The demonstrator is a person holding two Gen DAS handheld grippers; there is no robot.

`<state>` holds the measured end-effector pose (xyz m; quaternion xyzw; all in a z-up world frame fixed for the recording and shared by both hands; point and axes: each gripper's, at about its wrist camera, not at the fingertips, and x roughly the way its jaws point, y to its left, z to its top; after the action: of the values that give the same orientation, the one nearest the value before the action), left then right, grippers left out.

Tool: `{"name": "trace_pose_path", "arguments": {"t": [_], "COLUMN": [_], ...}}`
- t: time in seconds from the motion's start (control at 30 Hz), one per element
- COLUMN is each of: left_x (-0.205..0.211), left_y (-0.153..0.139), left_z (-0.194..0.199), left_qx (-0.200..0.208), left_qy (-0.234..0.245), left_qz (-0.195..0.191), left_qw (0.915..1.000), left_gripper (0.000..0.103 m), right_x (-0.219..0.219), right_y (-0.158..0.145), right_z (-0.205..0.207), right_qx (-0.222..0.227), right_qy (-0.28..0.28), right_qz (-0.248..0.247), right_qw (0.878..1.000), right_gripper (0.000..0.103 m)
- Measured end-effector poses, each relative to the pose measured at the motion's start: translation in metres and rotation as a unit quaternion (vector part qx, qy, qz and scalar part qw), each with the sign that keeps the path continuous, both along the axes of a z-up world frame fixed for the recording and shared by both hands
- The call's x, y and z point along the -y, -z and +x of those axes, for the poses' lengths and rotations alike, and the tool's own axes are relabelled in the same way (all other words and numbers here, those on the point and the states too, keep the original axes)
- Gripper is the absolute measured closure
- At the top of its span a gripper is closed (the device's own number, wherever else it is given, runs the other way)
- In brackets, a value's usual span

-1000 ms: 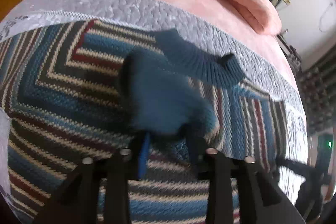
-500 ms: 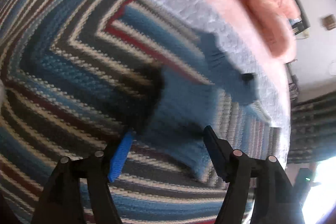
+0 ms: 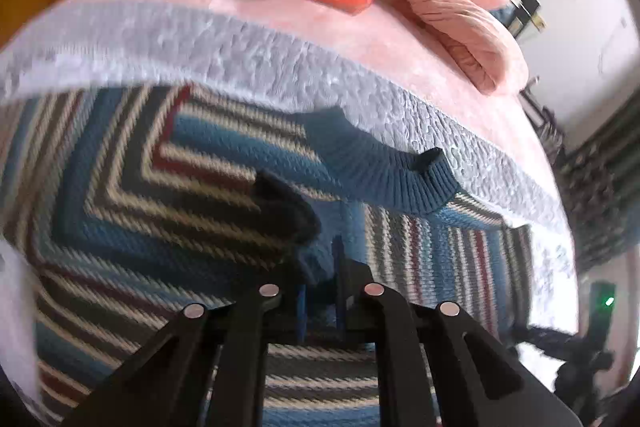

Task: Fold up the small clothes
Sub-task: 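Lay the sleeve flat on the body and open the right tool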

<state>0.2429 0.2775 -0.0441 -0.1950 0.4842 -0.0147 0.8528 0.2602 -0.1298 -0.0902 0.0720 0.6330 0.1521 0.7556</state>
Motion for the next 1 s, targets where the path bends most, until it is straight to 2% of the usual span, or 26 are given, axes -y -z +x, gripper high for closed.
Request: {"name": "trace_pose_path", "arguments": {"t": [0.2,0.27,0.37,0.5,0.53,0.63,0.7,0.8,1.0], "left_x": [-0.005,-0.007,-0.010,-0.017,-0.017,-0.007,0.002,0.021,0.021], "left_y": [0.037,0.041,0.032,0.006,-0.002,-0.025,-0.032,-0.026,0.020], "left_z": [0.008,0.002,-0.006,-0.016,-0.017,-0.022,-0.022,-0.016,-0.005], "left_qx": [-0.068,-0.067,-0.065,-0.046,-0.038,-0.007,0.005,-0.003,-0.063], "left_qy": [0.007,0.011,0.007,0.008,0.010,0.029,0.040,0.060,0.048], "left_qz": [0.036,0.046,0.080,0.114,0.121,0.118,0.108,0.079,0.067], "left_qw": [0.9970,0.9966,0.9946,0.9923,0.9919,0.9925,0.9934,0.9950,0.9946], "left_gripper": [0.088,0.079,0.062,0.046,0.046,0.043,0.041,0.040,0.041], "right_x": [-0.003,-0.004,-0.006,-0.011,-0.013,-0.022,-0.031,-0.045,-0.063], "right_y": [0.001,0.001,-0.003,-0.031,-0.040,-0.072,-0.077,-0.064,-0.018], "right_z": [0.001,0.001,0.001,-0.001,-0.001,-0.001,-0.001,-0.001,-0.004], "right_qx": [0.003,0.003,0.008,0.043,0.053,0.084,0.077,0.052,0.018], "right_qy": [-0.004,-0.005,-0.011,-0.027,-0.029,-0.036,-0.036,-0.041,-0.059], "right_qz": [-0.006,-0.007,-0.012,-0.020,-0.016,0.015,0.044,0.055,0.005], "right_qw": [1.000,1.000,1.000,0.998,0.998,0.996,0.995,0.996,0.998], "right_gripper": [0.059,0.058,0.058,0.058,0.058,0.057,0.057,0.058,0.060]}}
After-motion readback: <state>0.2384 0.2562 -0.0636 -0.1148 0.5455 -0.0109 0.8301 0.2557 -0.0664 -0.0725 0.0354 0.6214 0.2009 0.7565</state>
